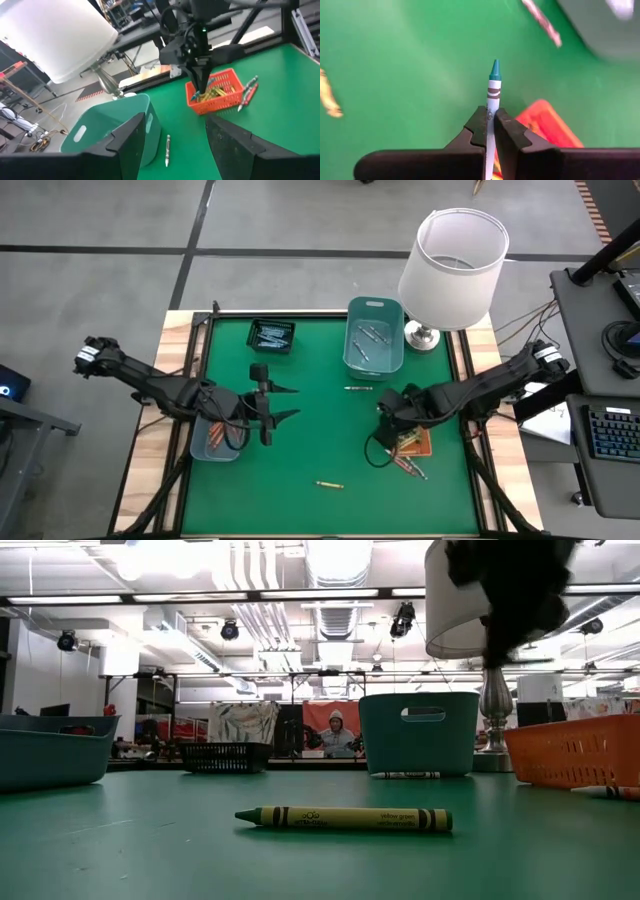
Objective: Sort crayons
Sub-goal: Remove the blue crayon from the orange bin, then put the blue crayon into the black bin
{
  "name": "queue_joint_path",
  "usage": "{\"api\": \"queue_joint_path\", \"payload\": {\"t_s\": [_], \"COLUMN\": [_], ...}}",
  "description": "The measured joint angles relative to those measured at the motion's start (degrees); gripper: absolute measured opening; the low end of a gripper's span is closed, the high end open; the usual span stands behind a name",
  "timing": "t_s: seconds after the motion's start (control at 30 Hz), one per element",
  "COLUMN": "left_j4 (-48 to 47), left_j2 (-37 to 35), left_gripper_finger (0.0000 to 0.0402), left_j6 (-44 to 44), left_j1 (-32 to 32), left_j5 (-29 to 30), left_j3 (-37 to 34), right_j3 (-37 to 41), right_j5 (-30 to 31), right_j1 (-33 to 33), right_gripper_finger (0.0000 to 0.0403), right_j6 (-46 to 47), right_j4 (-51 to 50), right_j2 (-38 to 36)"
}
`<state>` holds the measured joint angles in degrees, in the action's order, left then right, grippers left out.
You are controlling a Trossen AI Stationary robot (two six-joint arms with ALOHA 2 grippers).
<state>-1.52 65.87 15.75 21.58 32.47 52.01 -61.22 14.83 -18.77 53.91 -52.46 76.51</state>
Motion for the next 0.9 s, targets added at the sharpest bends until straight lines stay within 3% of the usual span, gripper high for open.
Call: {"api": "queue_joint_path", "payload": {"t_s": [0.17,0.53,0.8,0.9], "left_j4": [0.07,0.06,0.41,1.0], "left_j2": [-4.56,-18.69,-29.6,-32.74], "left_gripper_finger": [0.019,0.019,0.019,0.019], "left_j6": [-0.34,-1.03,1.47,2.93], "left_j1": [0.0,0.02,-0.01,-0.02], "left_j5": [0.09,3.34,6.81,7.12], "left_j3": [-1.2,-6.59,-9.8,-10.74], "right_j3": [-4.68,-5.18,-5.38,-8.22], "right_j5": [3.25,2.79,2.34,1.23], "right_j1": [2.78,17.08,28.13,31.2], "right_gripper_finger": [0.0009,0.0009,0.0009,0.0009], "right_j6": [-9.84,-38.27,-46.01,-46.16], "right_j4": [9.25,53.75,84.06,90.65], "right_j2": [0.32,7.67,19.45,25.38]}}
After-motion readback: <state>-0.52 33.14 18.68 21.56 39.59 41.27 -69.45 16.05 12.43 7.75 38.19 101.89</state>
